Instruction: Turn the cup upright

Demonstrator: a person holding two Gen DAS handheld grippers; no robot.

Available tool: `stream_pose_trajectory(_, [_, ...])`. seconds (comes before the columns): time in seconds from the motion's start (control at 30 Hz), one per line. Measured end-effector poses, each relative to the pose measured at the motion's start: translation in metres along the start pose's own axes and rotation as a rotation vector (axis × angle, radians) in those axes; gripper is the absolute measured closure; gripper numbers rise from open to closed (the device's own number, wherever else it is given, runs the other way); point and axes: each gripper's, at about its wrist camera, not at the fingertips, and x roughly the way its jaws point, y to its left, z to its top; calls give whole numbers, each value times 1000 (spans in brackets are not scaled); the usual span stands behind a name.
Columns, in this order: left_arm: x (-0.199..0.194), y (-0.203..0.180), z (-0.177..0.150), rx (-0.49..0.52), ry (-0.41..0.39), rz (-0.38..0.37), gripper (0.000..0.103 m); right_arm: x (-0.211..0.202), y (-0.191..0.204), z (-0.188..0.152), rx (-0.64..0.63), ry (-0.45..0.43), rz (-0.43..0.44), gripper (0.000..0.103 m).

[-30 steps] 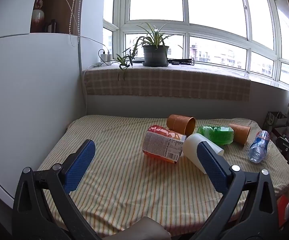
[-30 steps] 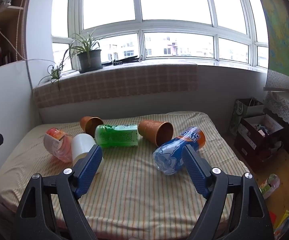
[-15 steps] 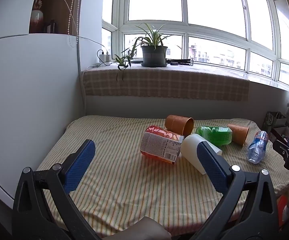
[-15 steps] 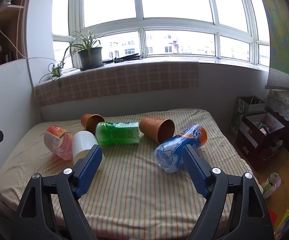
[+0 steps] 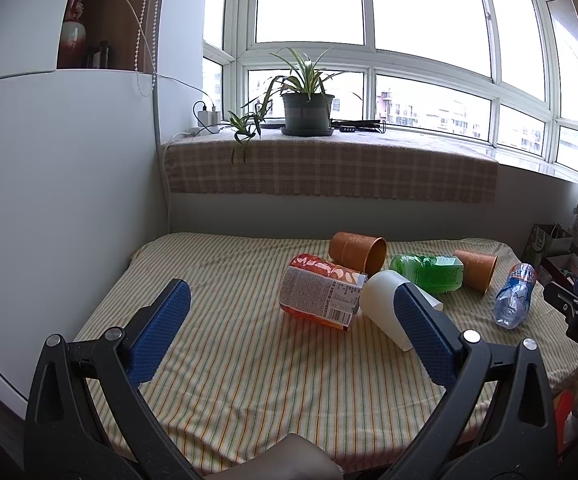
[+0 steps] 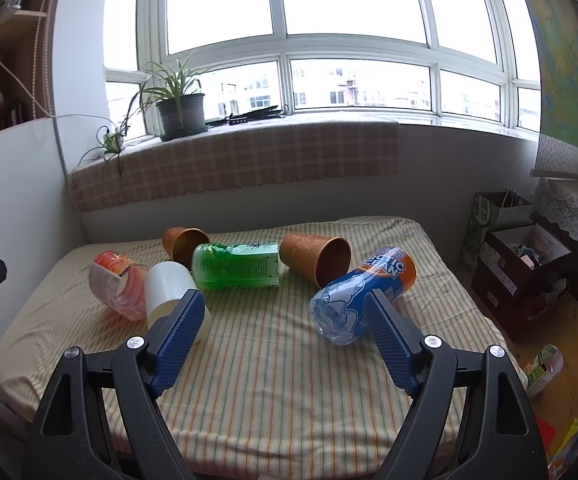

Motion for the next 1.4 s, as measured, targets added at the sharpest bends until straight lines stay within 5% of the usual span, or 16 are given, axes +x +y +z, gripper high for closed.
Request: stream_pose_trajectory(1.4, [15,6,-8,-12,22,-2,0,22,19,11,-38,44,44,21])
